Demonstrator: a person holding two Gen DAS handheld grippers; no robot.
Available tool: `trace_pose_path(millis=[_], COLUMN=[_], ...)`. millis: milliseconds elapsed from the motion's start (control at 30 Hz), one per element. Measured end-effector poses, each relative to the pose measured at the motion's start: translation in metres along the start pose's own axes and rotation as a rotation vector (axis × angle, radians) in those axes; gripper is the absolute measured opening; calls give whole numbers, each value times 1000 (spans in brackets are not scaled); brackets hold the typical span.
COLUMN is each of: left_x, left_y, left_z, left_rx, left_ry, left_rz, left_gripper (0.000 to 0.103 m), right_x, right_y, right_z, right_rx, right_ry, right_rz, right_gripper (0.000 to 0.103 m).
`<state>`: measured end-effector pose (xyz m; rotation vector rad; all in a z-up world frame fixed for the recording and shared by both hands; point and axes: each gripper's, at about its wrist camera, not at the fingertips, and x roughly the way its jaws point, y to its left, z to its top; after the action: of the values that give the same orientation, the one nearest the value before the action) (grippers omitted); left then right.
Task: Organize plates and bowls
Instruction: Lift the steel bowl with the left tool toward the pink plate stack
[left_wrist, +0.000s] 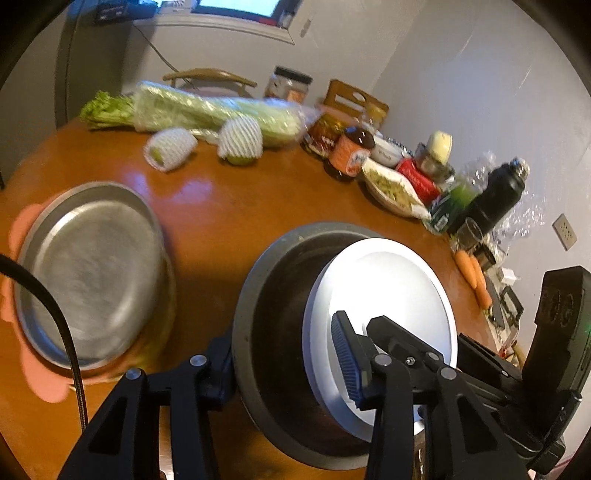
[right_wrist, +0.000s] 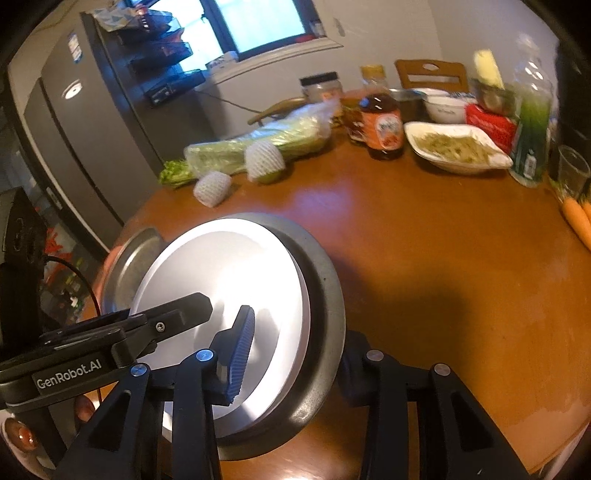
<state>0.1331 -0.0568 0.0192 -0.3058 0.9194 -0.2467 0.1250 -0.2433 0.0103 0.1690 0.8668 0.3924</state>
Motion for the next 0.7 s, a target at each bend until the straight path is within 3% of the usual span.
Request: trace_pose_path(millis=[467, 700], left_x=[-60, -74], left_y=[71, 109], left_z=[26, 32], left_rx=[-96, -144], left_ry=[-119, -135], left_rz=[91, 133], left_gripper=[45, 45], right_x=[17, 38], right_y=[88, 129], right_z=[41, 54], right_rx=[-140, -199], right_ry=[-12, 3], right_rz=[103, 142], right_gripper=[42, 42])
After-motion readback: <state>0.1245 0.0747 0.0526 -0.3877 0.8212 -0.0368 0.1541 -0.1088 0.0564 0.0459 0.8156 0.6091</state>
